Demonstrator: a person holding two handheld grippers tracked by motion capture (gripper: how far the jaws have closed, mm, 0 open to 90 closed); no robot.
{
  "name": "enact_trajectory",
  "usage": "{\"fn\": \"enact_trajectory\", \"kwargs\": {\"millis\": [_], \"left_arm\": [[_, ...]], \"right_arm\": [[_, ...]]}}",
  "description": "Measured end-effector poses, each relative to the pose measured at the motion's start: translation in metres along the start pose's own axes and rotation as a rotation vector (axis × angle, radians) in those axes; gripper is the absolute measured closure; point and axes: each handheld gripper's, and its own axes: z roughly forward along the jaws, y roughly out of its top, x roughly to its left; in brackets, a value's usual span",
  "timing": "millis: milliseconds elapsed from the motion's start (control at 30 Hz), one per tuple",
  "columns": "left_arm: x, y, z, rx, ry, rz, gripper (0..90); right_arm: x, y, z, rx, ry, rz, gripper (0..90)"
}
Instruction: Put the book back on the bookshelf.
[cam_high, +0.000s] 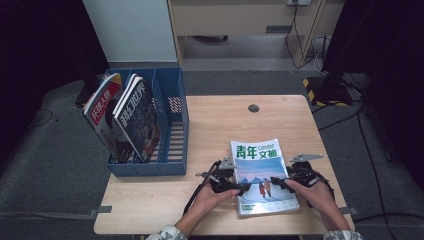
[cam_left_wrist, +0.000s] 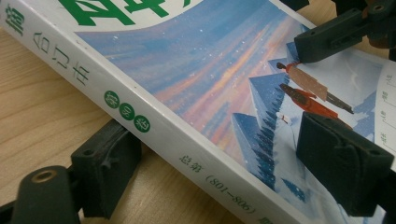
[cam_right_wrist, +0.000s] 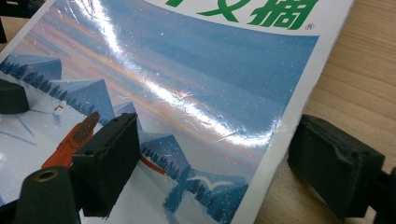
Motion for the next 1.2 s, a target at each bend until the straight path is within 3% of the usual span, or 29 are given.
{"fn": "enact_trajectory", "kwargs": {"millis": [167, 467, 600, 767, 933, 1200], "left_arm": [[0.001, 0.0, -0.001, -0.001, 0.003, -0.001, 15.0], [0.01, 0.001, -0.006, -0.011, -0.009, -0.079, 26.5], [0.016, 0.001, -0.01, -0.017, -0.014, -0.113, 31.1], [0.022, 0.004, -0.019, -0.056, 0.01, -0.119, 40.6], [0.031, 0.004, -0.026, -0.084, 0.016, -0.162, 47.2], [0.039, 0.004, -0.03, -0.093, 0.019, -0.204, 51.8]], "right_arm": [[0.002, 0.002, 0.002, -0.001, -0.013, 0.006, 13.3], [0.009, 0.004, 0.006, 0.003, -0.021, 0.007, 13.9], [0.015, 0.006, 0.01, 0.004, -0.003, -0.012, 15.4], [0.019, 0.007, 0.012, 0.007, 0.01, -0.013, 17.5], [0.024, 0.008, 0.015, 0.011, 0.03, -0.029, 18.5], [0.03, 0.01, 0.017, 0.017, 0.052, -0.036, 21.2]]}}
